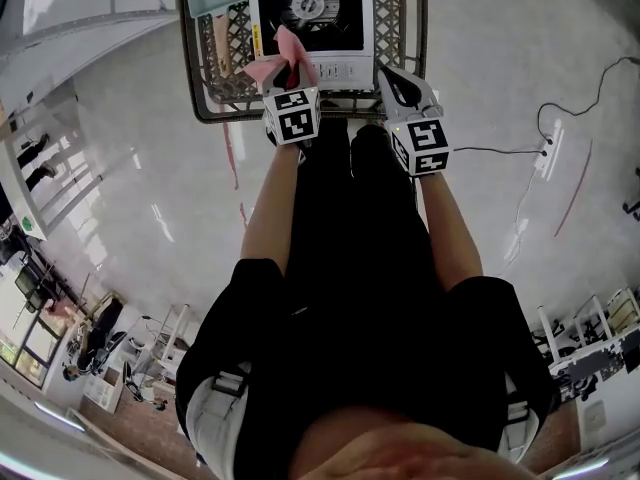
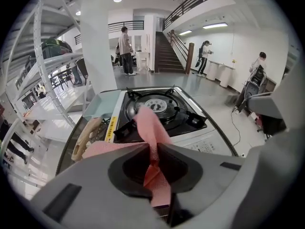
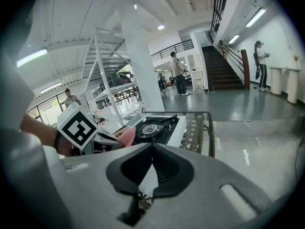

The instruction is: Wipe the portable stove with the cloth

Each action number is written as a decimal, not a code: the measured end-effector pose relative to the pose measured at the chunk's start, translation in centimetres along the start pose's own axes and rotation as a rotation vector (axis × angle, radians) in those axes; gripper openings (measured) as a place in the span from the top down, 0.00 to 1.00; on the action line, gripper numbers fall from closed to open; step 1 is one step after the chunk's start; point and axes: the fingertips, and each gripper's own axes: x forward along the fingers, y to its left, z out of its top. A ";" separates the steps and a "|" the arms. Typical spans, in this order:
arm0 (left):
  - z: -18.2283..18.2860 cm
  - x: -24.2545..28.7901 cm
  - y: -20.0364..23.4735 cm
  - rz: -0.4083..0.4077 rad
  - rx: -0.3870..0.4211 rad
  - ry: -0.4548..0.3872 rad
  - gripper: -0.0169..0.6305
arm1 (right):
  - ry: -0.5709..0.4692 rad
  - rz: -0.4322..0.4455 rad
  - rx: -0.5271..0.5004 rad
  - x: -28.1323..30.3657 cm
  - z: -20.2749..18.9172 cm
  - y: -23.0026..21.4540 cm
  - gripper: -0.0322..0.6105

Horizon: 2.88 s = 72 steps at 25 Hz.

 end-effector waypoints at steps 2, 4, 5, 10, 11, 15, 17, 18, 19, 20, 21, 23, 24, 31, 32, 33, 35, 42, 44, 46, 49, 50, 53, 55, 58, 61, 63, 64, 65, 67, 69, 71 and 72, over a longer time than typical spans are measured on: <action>0.0 0.1 -0.9 -0.012 0.011 0.000 0.90 | -0.004 -0.008 0.005 -0.4 -0.2 -0.4 0.95; 0.1 0.1 -1.9 -0.025 0.015 0.003 0.90 | -0.007 -0.014 0.010 -0.8 -0.3 -0.6 0.95; 0.1 0.1 -2.3 -0.035 0.011 0.007 0.90 | -0.008 -0.018 0.013 -1.0 -0.5 -0.8 0.95; 0.7 0.0 -4.5 -0.074 -0.001 0.008 0.90 | -0.014 -0.043 0.029 -2.3 -0.9 -1.7 0.95; 0.7 0.0 -4.8 -0.078 0.001 0.010 0.90 | -0.015 -0.046 0.031 -2.6 -1.0 -1.9 0.95; 0.8 0.2 -6.6 -0.104 -0.001 0.014 0.90 | -0.015 -0.061 0.044 -3.6 -1.7 -2.8 0.95; 0.9 0.2 -7.5 -0.114 0.008 0.011 0.90 | -0.016 -0.066 0.050 -4.0 -1.9 -3.2 0.95; 0.8 0.2 -7.9 -0.118 0.013 0.012 0.90 | -0.018 -0.067 0.052 -4.2 -2.0 -3.3 0.95; 0.8 0.2 -8.4 -0.121 0.016 0.015 0.90 | -0.021 -0.068 0.053 -4.4 -2.0 -3.5 0.95; 0.7 0.1 -8.8 -0.124 0.019 0.019 0.90 | -0.024 -0.069 0.054 -4.6 -2.0 -3.7 0.95; 0.7 0.2 -9.2 -0.128 0.022 0.021 0.90 | -0.027 -0.070 0.056 -4.8 -2.1 -3.9 0.95; 0.6 0.3 -10.1 -0.135 0.030 0.017 0.90 | -0.032 -0.074 0.060 -5.3 -2.2 -4.4 0.95; 0.6 0.3 -10.5 -0.136 0.034 0.017 0.90 | -0.034 -0.076 0.062 -5.6 -2.3 -4.7 0.95; 0.7 0.4 -12.4 -0.128 0.056 0.024 0.90 | -0.034 -0.081 0.071 -7.6 -3.0 -6.4 0.95; 0.7 0.5 -12.8 -0.130 0.068 0.026 0.90 | -0.037 -0.081 0.068 -7.9 -3.0 -6.6 0.95; 0.6 0.5 -13.3 -0.130 0.079 0.026 0.90 | -0.041 -0.080 0.064 -8.2 -2.9 -6.9 0.95; 0.6 0.4 -14.4 -0.131 0.084 0.025 0.90 | -0.049 -0.079 0.051 -9.1 -2.9 -7.4 0.95; 1.5 1.2 -15.6 -0.129 0.079 0.041 0.90 | -0.073 -0.085 0.030 -9.4 -1.0 -9.0 0.95; 1.9 1.4 -15.7 -0.134 0.068 0.034 0.90 | -0.070 -0.086 0.025 -9.0 -0.7 -9.4 0.95; 2.1 0.9 -15.9 -0.143 0.068 0.031 0.90 | -0.065 -0.086 0.025 -8.7 -0.6 -9.7 0.95; 2.5 -0.6 -15.6 -0.152 0.090 0.021 0.90 | -0.053 -0.077 0.032 -7.6 -0.5 -9.3 0.95; 2.9 -1.1 -15.2 -0.151 0.088 0.012 0.90 | -0.049 -0.067 0.031 -7.1 -0.3 -9.0 0.95; 4.9 -2.4 -12.9 -0.124 0.047 -0.033 0.90 | -0.038 -0.017 0.003 -4.7 0.9 -7.6 0.95; 6.1 -2.8 -10.6 -0.093 0.013 -0.065 0.90 | -0.034 0.018 -0.020 -2.8 1.9 -6.4 0.95; 6.9 -3.3 -6.3 -0.045 -0.053 -0.083 0.90 | -0.032 0.072 -0.054 0.2 3.7 -3.9 0.95; 7.5 -4.1 -1.3 0.014 -0.104 -0.086 0.90 | -0.027 0.136 -0.097 2.9 5.9 -0.7 0.95; 7.9 -4.3 1.8 0.051 -0.136 -0.091 0.90 | -0.022 0.165 -0.121 4.5 7.0 0.9 0.95; 8.1 -4.4 3.4 0.069 -0.149 -0.093 0.90 | -0.017 0.176 -0.130 5.2 7.5 1.5 0.95; 8.3 -4.3 4.8 0.085 -0.158 -0.093 0.90 | -0.012 0.183 -0.137 5.9 7.9 2.0 0.95; 8.6 -3.9 7.5 0.113 -0.159 -0.087 0.90 | -0.001 0.191 -0.153 7.2 8.6 2.7 0.95; 8.8 -3.2 9.7 0.132 -0.142 -0.075 0.90 | 0.012 0.190 -0.168 8.3 9.2 3.1 0.95; 8.9 -2.5 11.2 0.135 -0.124 -0.058 0.90 | 0.026 0.181 -0.173 9.1 9.5 3.2 0.95; 8.8 -2.0 11.5 0.129 -0.118 -0.045 0.90 | 0.034 0.175 -0.174 9.3 9.7 3.2 0.95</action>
